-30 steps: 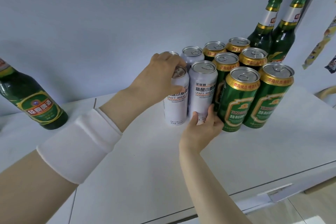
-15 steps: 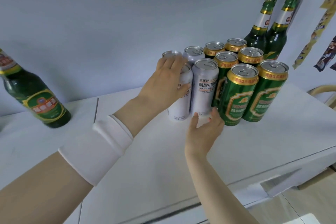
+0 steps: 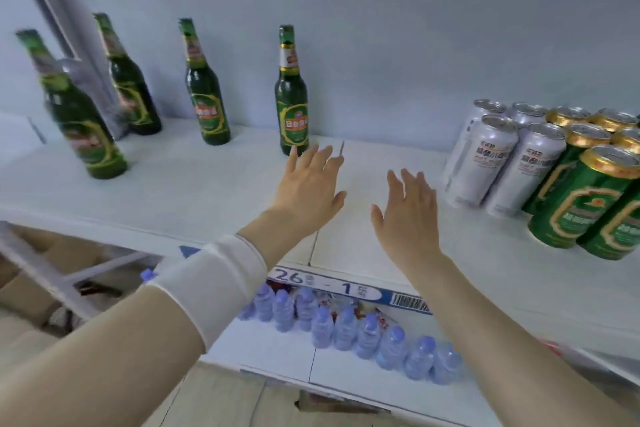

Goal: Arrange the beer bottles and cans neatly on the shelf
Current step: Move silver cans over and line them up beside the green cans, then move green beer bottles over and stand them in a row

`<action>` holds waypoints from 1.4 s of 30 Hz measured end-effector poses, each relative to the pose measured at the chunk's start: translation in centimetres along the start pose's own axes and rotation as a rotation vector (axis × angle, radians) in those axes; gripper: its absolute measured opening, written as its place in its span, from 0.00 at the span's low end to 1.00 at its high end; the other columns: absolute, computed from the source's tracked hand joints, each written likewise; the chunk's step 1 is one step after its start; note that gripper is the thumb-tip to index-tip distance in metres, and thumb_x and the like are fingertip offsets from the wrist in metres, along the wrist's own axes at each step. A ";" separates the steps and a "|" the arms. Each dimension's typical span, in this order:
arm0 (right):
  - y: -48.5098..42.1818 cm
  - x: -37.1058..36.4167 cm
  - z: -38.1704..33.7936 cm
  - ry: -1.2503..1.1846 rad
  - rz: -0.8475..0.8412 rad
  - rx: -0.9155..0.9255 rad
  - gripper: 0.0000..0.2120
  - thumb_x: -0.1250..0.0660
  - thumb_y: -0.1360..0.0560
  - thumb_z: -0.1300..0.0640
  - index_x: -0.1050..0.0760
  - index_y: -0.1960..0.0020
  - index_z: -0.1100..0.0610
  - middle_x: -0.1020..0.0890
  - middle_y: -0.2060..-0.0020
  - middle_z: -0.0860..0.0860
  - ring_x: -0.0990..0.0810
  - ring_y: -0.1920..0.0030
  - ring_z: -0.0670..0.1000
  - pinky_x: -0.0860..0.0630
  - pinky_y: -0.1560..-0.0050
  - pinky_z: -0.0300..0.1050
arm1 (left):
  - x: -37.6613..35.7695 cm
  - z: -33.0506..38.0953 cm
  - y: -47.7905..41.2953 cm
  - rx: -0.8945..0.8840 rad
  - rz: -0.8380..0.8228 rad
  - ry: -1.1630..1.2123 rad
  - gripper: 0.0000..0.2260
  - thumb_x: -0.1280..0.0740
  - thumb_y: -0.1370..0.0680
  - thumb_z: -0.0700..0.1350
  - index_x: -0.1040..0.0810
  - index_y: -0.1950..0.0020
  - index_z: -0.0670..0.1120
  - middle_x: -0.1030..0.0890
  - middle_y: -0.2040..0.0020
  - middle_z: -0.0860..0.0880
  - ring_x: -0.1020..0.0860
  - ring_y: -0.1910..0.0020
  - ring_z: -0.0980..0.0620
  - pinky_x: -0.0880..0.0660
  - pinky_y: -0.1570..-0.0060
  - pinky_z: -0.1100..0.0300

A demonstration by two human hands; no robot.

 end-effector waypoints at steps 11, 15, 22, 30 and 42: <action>-0.7 -3.4 -24.3 0.054 -0.054 0.278 0.28 0.48 0.20 0.49 0.52 0.25 0.57 0.48 0.24 0.57 0.56 0.24 0.59 0.56 0.25 0.58 | 5.4 -20.8 10.1 0.228 0.106 -0.046 0.26 0.42 0.21 0.53 0.43 0.26 0.46 0.42 0.24 0.46 0.48 0.24 0.45 0.55 0.26 0.46; -1.5 -6.2 -32.1 0.037 -0.074 0.323 0.29 0.49 0.20 0.48 0.54 0.25 0.57 0.48 0.24 0.58 0.56 0.24 0.60 0.56 0.25 0.58 | 5.3 -28.2 11.9 0.278 0.132 -0.016 0.26 0.41 0.22 0.53 0.42 0.27 0.45 0.40 0.25 0.46 0.47 0.24 0.45 0.52 0.25 0.46; -4.8 -9.2 -36.7 -0.008 -0.033 0.305 0.29 0.46 0.21 0.47 0.51 0.25 0.57 0.45 0.25 0.58 0.52 0.24 0.59 0.54 0.26 0.57 | 3.3 -36.7 9.8 0.308 0.264 0.181 0.28 0.38 0.23 0.53 0.43 0.26 0.46 0.41 0.25 0.45 0.47 0.24 0.45 0.55 0.26 0.50; -15.6 -10.8 -35.1 -0.354 0.068 0.144 0.34 0.35 0.28 0.42 0.40 0.30 0.58 0.30 0.35 0.58 0.34 0.33 0.58 0.31 0.37 0.53 | 2.7 -45.3 2.6 0.504 0.466 0.737 0.39 0.32 0.27 0.53 0.52 0.25 0.49 0.40 0.25 0.47 0.41 0.27 0.48 0.40 0.29 0.47; -27.8 -16.0 -33.3 -0.909 -0.115 -0.215 0.54 0.23 0.37 0.55 0.55 0.25 0.52 0.40 0.26 0.53 0.39 0.27 0.57 0.38 0.30 0.59 | 2.0 -48.4 -1.8 0.449 0.356 1.060 0.13 0.31 0.28 0.52 0.29 0.46 0.56 0.25 0.56 0.64 0.26 0.56 0.67 0.32 0.60 0.71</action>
Point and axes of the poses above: each hand's wrist, its own y-axis away from the middle knuckle, its own x-axis out of the back of the hand, z = x × y, the point moved 2 cm from there along -y, towards the middle knuckle
